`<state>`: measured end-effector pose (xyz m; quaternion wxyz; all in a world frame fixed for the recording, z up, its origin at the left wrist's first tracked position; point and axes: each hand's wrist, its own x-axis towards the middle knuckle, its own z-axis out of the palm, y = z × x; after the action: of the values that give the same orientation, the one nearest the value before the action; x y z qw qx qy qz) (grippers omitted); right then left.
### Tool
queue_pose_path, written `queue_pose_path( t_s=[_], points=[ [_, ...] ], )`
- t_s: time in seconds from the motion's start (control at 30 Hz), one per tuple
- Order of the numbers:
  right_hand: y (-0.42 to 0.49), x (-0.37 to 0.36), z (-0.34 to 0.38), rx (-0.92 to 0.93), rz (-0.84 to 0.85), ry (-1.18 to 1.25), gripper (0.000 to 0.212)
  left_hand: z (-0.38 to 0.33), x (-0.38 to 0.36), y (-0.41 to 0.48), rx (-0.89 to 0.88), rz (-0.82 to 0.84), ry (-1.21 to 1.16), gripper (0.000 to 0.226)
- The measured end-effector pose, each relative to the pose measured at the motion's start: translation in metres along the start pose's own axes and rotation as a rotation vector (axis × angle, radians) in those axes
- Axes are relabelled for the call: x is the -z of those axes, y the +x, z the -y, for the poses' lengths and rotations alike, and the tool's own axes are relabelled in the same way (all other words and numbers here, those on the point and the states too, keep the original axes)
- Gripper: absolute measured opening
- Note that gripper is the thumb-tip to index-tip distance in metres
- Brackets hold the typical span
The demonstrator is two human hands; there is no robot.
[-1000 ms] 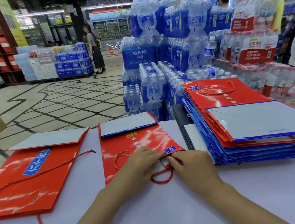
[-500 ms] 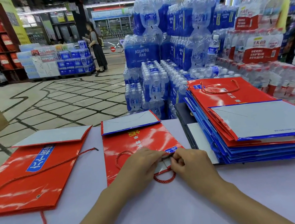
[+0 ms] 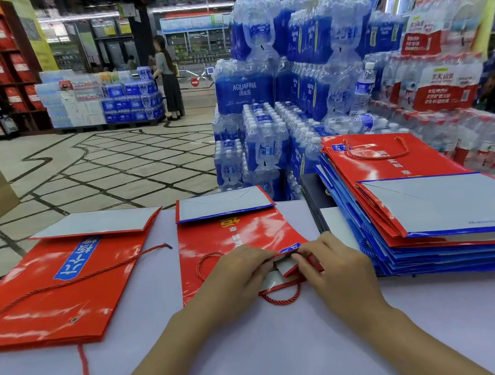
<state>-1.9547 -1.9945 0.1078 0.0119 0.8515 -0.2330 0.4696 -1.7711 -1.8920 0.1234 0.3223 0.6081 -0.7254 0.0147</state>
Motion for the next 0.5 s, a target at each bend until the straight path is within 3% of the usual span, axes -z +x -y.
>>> queue_pose_path(
  t_s=[0.23, 0.3, 0.37, 0.5],
  points=[
    [0.0, -0.002, -0.006, 0.001, 0.017, 0.089, 0.02, -0.011, 0.008, 0.001, 0.123, -0.047, -0.174, 0.029],
    [0.0, -0.002, -0.007, -0.001, 0.028, 0.107, 0.023, -0.007, 0.007, 0.002, 0.215, -0.077, -0.085, 0.029],
    [0.0, -0.002, -0.007, -0.003, 0.038, 0.105, 0.024, 0.001, 0.006, 0.001, 0.282, -0.014, 0.03, 0.025],
    [-0.001, -0.001, -0.008, 0.02, 0.069, 0.095, 0.029, 0.001, 0.007, 0.003, 0.417, 0.026, -0.111, 0.023]
  ],
)
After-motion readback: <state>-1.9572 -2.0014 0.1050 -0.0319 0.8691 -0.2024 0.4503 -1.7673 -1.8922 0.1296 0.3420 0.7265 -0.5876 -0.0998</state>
